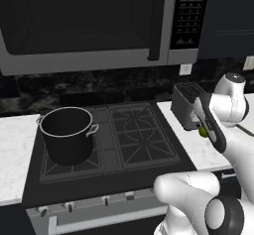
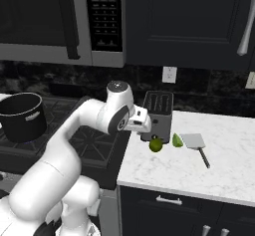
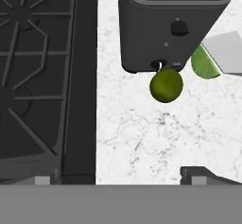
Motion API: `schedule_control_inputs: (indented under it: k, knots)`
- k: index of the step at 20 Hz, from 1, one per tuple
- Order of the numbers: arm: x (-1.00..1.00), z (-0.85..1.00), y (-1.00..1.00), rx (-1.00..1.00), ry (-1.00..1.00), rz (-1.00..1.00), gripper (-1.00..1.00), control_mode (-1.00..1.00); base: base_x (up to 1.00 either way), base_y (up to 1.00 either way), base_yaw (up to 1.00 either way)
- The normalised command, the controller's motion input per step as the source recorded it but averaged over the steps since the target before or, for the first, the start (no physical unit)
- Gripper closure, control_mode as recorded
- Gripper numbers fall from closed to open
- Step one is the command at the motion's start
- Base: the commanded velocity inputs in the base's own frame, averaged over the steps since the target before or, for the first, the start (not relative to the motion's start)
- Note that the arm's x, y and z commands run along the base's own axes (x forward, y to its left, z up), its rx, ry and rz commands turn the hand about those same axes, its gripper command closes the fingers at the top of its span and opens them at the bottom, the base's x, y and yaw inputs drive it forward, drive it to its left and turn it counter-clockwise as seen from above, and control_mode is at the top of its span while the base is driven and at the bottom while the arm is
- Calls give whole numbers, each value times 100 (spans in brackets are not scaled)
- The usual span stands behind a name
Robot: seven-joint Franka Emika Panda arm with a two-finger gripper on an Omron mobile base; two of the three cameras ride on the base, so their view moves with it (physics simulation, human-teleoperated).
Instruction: Put the lime and lemon wedge in the pot. Retrieve the spatula and lightly stir the vegetables in the pot.
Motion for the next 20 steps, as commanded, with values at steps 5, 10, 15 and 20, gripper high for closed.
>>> schedule_control_inputs:
  k: [5, 10, 15, 20]
  knots:
    - [50, -35, -49, 0, 0, 0, -100, -100, 0, 0, 0]
    - [50, -33, -50, 0, 2, 0, -100, -100, 0, 0, 0]
    - [39, -44, -39, 0, 5, 0, -100, -100, 0, 0, 0]
    - [29, -41, -25, 0, 3, 0, -100, -100, 0, 0, 0]
